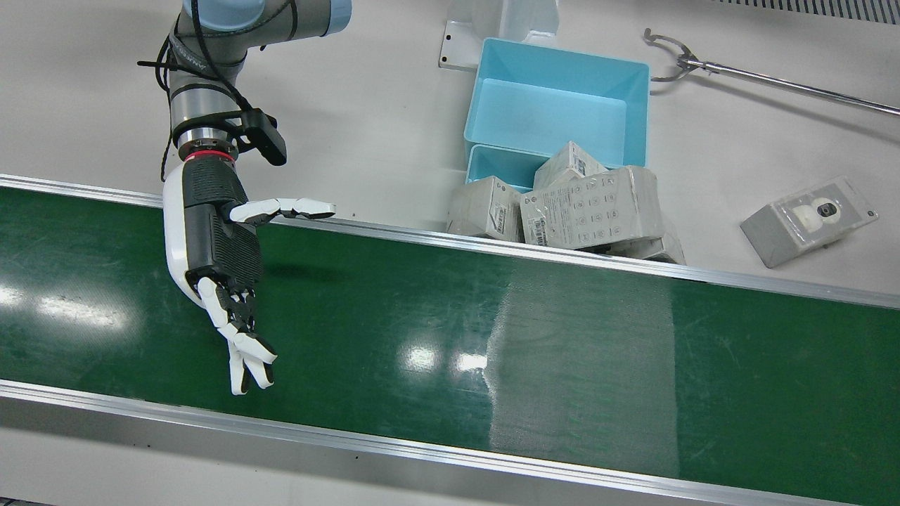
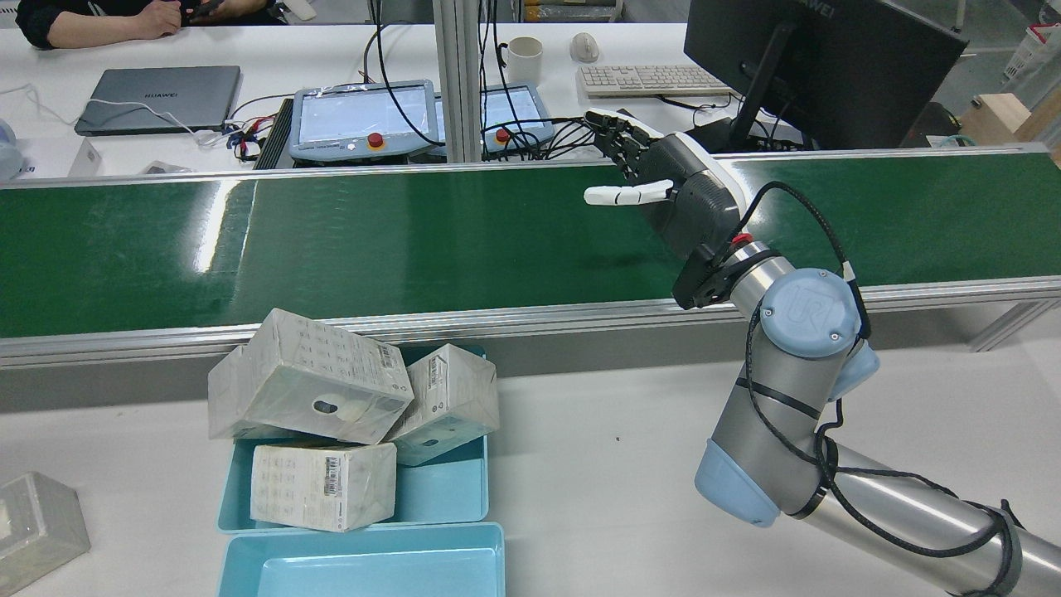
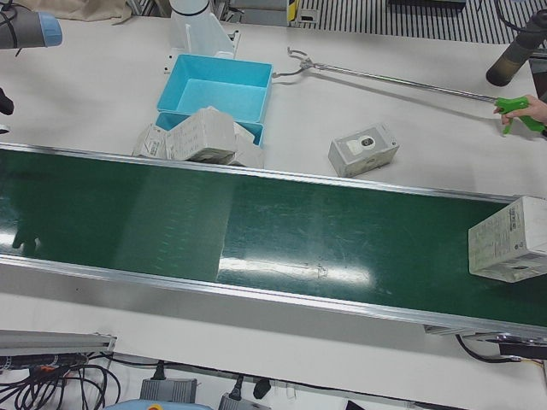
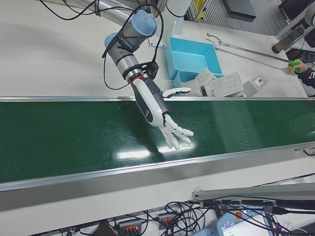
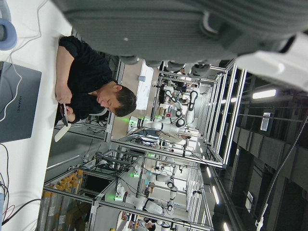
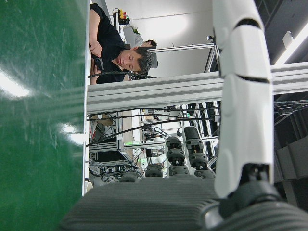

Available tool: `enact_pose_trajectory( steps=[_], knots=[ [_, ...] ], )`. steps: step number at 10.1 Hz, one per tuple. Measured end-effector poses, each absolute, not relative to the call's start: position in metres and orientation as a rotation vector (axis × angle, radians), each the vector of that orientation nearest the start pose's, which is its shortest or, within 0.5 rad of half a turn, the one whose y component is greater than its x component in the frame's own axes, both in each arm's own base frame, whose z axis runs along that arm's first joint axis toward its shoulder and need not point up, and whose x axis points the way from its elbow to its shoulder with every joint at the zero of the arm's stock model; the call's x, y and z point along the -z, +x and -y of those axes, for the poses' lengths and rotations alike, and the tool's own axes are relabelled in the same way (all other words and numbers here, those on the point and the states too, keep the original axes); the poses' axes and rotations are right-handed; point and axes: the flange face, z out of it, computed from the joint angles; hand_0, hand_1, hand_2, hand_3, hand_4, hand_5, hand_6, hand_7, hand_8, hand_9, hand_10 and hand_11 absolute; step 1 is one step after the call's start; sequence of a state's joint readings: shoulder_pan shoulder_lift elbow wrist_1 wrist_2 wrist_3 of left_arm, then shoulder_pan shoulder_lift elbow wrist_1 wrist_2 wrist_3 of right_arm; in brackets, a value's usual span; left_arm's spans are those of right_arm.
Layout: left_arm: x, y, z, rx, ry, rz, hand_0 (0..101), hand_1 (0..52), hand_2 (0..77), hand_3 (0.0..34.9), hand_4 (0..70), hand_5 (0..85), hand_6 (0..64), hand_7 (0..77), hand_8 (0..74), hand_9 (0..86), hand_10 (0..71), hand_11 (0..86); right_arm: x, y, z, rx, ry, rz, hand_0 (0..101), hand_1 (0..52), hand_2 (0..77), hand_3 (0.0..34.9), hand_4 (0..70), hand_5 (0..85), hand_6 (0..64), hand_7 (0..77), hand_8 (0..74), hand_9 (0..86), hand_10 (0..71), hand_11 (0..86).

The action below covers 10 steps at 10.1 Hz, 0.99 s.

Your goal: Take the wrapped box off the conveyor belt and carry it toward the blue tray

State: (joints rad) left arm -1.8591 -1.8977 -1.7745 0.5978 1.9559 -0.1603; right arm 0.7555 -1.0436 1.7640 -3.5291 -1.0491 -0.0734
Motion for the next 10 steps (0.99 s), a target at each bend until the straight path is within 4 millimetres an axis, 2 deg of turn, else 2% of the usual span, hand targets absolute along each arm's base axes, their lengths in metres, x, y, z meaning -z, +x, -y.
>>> enact_pose_trajectory(
  steps=[1,2,10],
  knots=[
    [-0.4722,-0.2512,0.5098,2.335,-0.31,-2.174,0,0.0,0.5,0.0,0.0,1.1,0.5,0.5,0.5,0.0,0.5,0.5,-0.3373,-0.3282,0.5601,1.937,0.472,-2.56,48,16.4,13.6,0.1,9.3,18.5,4.9,3.3,1.1,3.3,0.0,0.5],
    [-0.4722,-0.2512,0.5098,2.335,-0.31,-2.174,0,0.0,0.5,0.0,0.0,1.1,0.5,0.0,0.5,0.0,0.5,0.5,-0.338,-0.3282,0.5604,1.938,0.471,-2.559,49,13.6,11.4,0.4,9.3,18.5,4.9,3.3,0.0,3.8,0.0,0.5],
    [-0.4722,-0.2512,0.5098,2.335,-0.31,-2.174,0,0.0,0.5,0.0,0.0,1.1,0.5,0.5,0.5,0.0,0.5,0.5,-0.3422,-0.3287,0.5617,1.946,0.467,-2.554,48,14.2,9.3,0.5,9.8,19.6,4.9,4.4,1.1,3.3,0.0,0.5]
  ],
)
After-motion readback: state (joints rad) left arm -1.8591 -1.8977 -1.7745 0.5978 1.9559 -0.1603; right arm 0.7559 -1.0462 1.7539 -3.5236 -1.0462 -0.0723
